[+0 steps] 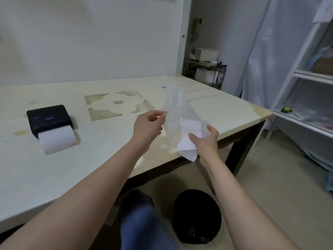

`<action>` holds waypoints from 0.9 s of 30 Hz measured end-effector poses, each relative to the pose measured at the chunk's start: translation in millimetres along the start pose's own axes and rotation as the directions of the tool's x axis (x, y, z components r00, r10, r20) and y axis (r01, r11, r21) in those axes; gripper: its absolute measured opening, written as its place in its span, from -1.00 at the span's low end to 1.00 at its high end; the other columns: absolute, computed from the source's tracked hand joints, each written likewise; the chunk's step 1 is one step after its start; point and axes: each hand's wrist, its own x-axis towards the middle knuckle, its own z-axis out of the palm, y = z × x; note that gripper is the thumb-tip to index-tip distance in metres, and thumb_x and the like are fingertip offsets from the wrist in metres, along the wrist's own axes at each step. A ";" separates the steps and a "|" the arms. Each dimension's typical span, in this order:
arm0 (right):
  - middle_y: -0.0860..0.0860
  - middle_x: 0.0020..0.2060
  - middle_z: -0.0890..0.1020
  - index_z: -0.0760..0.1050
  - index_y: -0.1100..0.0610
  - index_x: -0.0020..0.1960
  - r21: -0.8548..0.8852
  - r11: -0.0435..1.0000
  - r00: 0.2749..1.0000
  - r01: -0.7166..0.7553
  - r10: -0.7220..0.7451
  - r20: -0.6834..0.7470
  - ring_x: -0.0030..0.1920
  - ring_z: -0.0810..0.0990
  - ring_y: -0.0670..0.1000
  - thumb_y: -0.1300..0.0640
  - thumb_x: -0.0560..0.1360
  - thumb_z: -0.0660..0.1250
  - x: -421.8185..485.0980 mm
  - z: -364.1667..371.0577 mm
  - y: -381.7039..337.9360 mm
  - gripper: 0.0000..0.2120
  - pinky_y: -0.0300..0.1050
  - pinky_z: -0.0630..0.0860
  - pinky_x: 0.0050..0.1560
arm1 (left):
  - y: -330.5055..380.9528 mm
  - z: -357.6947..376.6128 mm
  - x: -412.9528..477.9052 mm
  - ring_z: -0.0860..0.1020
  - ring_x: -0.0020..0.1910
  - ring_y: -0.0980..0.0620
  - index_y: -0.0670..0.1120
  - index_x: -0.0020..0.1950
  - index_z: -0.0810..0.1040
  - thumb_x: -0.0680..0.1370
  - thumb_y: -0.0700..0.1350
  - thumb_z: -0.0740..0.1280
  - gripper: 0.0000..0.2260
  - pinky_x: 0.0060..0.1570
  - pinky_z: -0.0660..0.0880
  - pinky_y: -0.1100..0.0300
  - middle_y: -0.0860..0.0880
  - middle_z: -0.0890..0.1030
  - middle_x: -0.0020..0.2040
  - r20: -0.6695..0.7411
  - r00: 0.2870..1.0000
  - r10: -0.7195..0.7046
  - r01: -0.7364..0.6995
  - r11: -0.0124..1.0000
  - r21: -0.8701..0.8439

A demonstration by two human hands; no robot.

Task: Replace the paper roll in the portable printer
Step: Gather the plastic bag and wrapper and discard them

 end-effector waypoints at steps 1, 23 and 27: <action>0.04 0.33 0.37 0.11 0.07 0.51 0.019 1.000 0.999 -0.009 0.010 -0.042 0.21 0.44 0.06 0.26 0.50 0.43 -3.0 -10.1 8.1 -0.29 -0.08 0.46 0.18 | -4.5 12.6 -8.7 0.54 -0.30 0.05 0.07 -0.05 0.69 0.56 -0.11 0.36 -0.87 -0.19 0.55 0.16 0.05 0.62 -0.23 0.072 0.997 0.012 -0.015 0.999 0.046; 0.17 0.31 0.55 0.54 0.23 0.30 -0.479 0.662 0.816 -0.577 0.497 -0.296 0.29 0.53 0.20 0.30 0.56 0.23 37.6 -115.1 269.4 -0.67 -0.12 0.46 0.19 | -221.3 135.6 -45.4 0.55 0.27 -0.08 -0.05 0.39 0.49 0.60 -0.06 0.28 -0.65 0.15 0.46 0.16 -0.07 0.59 0.30 0.496 0.700 -0.514 -0.107 0.612 0.784; 0.18 0.31 0.55 0.49 0.24 0.35 -0.580 0.544 0.768 -0.606 0.591 -0.248 0.31 0.52 0.17 0.24 0.58 0.22 53.9 -114.4 302.8 -0.64 -0.08 0.47 0.26 | -250.6 139.5 -35.2 0.50 0.34 -0.06 -0.07 0.49 0.37 0.62 -0.06 0.28 -0.57 0.11 0.41 0.24 -0.08 0.51 0.40 0.473 0.651 -0.594 -0.047 0.589 0.806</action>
